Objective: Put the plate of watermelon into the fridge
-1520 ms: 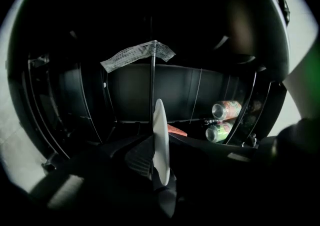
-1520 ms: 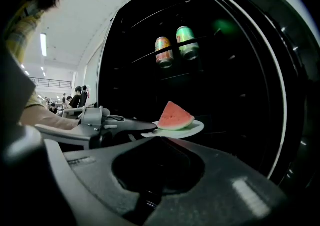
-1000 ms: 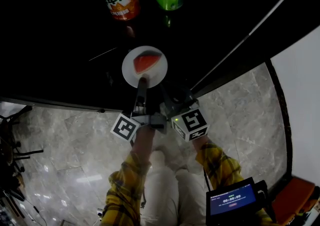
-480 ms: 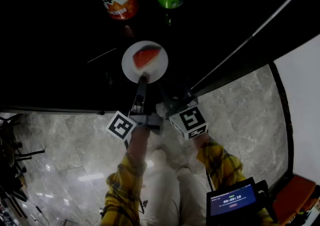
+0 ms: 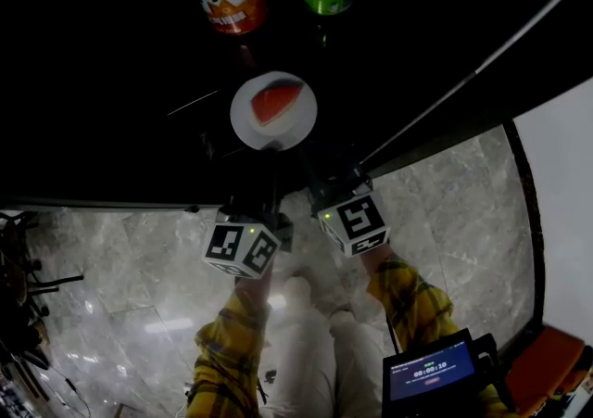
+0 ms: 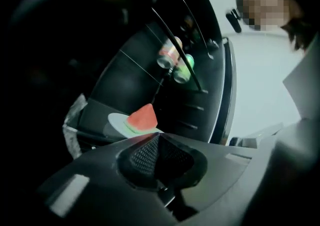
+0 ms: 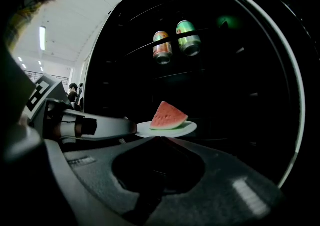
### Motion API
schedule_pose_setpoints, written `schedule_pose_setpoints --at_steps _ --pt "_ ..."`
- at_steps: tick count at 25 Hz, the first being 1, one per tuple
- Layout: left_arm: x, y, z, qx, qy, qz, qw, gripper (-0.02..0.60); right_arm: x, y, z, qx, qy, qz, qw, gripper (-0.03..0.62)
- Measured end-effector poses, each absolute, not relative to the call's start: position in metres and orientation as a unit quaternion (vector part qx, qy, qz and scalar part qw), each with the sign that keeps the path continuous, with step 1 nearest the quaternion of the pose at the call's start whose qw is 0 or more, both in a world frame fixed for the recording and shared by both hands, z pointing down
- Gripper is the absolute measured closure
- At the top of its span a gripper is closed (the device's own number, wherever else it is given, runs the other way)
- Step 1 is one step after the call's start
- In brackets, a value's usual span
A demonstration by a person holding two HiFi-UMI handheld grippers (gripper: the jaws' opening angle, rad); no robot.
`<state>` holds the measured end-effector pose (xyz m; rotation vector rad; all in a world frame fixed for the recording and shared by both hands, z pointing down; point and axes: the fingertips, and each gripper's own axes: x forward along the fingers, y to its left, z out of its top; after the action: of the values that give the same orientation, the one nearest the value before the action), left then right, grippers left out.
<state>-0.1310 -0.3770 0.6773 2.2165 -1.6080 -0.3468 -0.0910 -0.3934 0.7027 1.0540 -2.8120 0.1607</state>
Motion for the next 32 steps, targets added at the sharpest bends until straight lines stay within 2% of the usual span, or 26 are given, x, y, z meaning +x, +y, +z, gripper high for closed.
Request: schedule_pose_setpoints --at_steps 5,14,23,32 --pt "-0.123 -0.39 0.679 0.807 -0.565 -0.067 0.16 0.581 -0.092 -0.404 0.701 0.368 -0.926 0.047 0.07 0.595" --pt "-0.131 -0.406 0.679 0.792 -0.586 -0.059 0.159 0.581 -0.101 -0.421 0.699 0.368 -0.925 0.052 0.078 0.595" --pt "-0.118 -0.405 0.677 0.807 -0.58 -0.015 0.107 0.581 -0.108 -0.421 0.695 0.37 -0.925 0.059 0.068 0.595" --pt "-0.124 -0.414 0.687 0.796 -0.589 -0.005 0.137 0.581 -0.114 -0.42 0.695 0.361 -0.928 0.056 0.076 0.595"
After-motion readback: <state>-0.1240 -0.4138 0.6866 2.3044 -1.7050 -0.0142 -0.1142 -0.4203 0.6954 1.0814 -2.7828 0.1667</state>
